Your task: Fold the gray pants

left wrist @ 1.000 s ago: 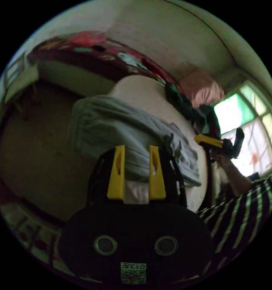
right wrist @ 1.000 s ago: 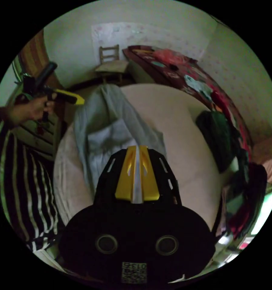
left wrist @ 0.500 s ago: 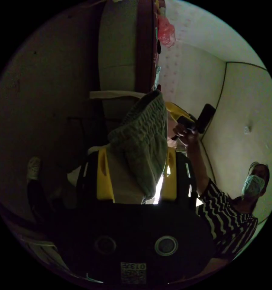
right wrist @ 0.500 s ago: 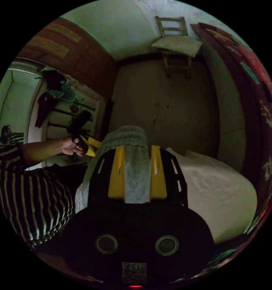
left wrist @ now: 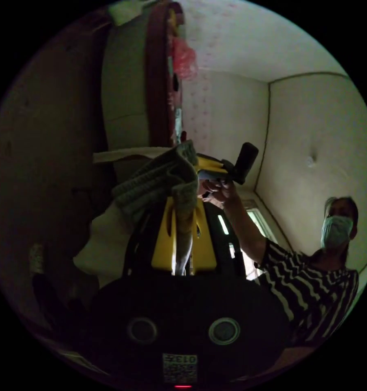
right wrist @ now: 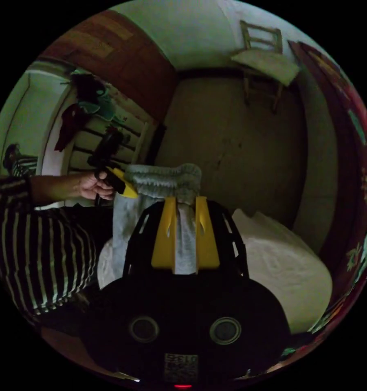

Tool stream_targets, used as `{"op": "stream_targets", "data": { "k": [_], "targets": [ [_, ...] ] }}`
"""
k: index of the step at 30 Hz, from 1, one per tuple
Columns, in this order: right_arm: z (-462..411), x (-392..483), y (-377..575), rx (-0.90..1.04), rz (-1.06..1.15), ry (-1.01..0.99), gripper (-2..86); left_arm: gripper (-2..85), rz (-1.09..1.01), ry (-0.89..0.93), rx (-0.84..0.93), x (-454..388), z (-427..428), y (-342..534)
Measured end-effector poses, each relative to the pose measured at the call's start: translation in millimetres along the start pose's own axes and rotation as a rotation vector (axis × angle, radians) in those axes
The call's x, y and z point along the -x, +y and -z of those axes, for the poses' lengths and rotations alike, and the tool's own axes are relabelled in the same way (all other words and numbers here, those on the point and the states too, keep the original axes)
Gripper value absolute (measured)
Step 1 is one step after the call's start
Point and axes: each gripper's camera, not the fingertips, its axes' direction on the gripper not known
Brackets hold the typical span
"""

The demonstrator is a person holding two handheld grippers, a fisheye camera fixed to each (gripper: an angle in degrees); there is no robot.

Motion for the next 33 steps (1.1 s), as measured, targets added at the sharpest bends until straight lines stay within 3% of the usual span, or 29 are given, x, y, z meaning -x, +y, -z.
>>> {"op": "stream_targets", "data": {
  "k": [7, 13, 24, 27, 30, 33],
  "targets": [
    [84, 96, 160, -0.369, 0.146, 0.186, 7.7, 6.3, -0.470, -0.159, 0.184, -149, -74, 99],
    [79, 191, 344, -0.450, 0.074, 0.445, 7.6, 6.5, -0.914, -0.356, 0.431, -230, -214, 250],
    [-118, 233, 555, -0.304, -0.470, 0.659, 7.0, 7.3, -1.277, -0.680, 0.794, -123, -488, 532],
    [-170, 226, 591, -0.221, -0.630, 0.572, 4.9, 9.2, -1.295, -0.769, 0.963, -74, -537, 585],
    [-186, 233, 639, -0.298, -0.793, 0.451, 7.1, 11.5, -1.298, -0.705, 1.057, -66, -553, 623],
    [-191, 251, 691, -0.479, -0.958, 0.355, 7.6, 11.2, -1.354, -0.544, 1.013, -89, -538, 651]
  ]
}}
